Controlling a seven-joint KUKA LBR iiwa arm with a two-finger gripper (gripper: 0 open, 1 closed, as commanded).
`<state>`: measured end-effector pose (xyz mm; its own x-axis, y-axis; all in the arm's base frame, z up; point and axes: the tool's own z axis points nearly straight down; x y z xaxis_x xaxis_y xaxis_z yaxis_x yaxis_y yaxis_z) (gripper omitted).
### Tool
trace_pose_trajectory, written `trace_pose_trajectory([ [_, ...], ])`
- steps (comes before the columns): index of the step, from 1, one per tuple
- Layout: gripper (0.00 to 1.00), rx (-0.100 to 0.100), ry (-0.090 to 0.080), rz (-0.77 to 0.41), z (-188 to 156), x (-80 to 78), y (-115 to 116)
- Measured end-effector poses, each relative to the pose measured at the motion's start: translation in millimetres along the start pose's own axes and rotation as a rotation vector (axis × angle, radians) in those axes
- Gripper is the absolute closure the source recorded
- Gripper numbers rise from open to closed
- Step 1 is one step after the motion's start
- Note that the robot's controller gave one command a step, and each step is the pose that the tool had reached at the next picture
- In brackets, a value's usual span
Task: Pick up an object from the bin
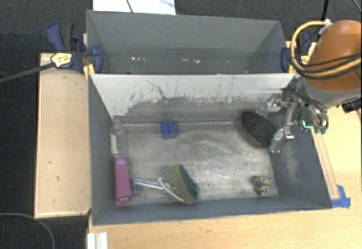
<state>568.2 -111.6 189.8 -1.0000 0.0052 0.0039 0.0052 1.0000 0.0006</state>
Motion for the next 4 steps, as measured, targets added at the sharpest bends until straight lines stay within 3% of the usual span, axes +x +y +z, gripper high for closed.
trace_pose_trajectory([
  [1,0.00,-0.001,0.000,-0.150,105.5,2.9,6.4],
  [2,0.00,0.002,-0.015,-0.068,-5.5,11.9,12.8],
  [3,0.00,-0.002,-0.012,0.136,92.2,-22.9,-14.9],
  [4,1.00,-0.001,-0.024,0.131,86.6,-26.1,-14.5],
])
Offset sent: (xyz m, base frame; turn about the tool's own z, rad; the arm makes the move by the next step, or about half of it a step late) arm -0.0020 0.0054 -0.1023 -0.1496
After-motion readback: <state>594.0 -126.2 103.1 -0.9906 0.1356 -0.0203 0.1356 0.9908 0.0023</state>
